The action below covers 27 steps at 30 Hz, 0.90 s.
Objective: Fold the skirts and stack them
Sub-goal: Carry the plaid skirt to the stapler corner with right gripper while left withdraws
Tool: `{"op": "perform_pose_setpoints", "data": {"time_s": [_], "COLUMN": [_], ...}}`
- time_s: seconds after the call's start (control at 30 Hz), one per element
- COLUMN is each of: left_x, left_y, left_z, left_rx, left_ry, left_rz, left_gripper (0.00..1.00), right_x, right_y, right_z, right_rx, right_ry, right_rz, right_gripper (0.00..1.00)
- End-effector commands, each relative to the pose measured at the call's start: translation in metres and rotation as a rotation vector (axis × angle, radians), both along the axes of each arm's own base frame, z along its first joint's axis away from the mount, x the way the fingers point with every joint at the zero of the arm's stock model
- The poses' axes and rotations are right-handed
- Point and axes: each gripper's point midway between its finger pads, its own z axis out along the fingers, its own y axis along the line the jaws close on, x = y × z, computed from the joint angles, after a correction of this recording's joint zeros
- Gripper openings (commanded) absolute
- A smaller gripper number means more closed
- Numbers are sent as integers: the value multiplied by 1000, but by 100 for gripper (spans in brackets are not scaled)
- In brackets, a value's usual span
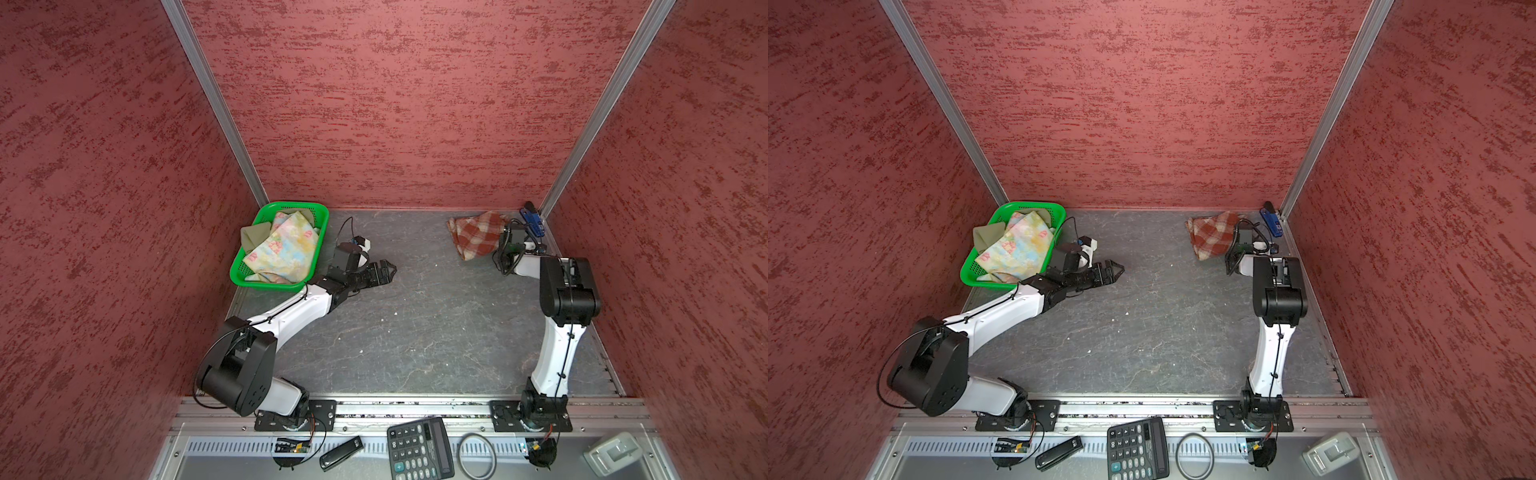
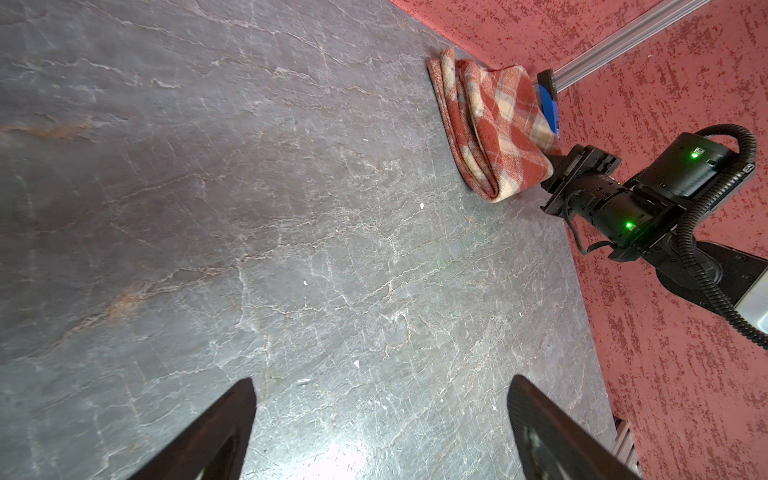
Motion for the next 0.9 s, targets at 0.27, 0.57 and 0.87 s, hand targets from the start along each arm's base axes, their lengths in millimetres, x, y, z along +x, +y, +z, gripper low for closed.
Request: {"op": "perform_pose_setpoints", "data": {"time_s": [0.27, 0.57, 0.87], "left_x": [0, 2, 4], "left_y": [12, 18, 20], "left_z": [3, 3, 5], "left_rx": [-10, -4, 0], "left_ry": [1, 11, 16], "left_rz": [38, 51, 61], "left_gripper": [95, 95, 95], "right_x": [5, 14, 24], "right_y": [-9, 3, 7], "right_z": [-10, -24, -30], "right_rx": [116, 170, 191], "right_ry": [23, 56, 95], "right_rz": [-198, -246, -259], "right_gripper": [0, 0, 6]}}
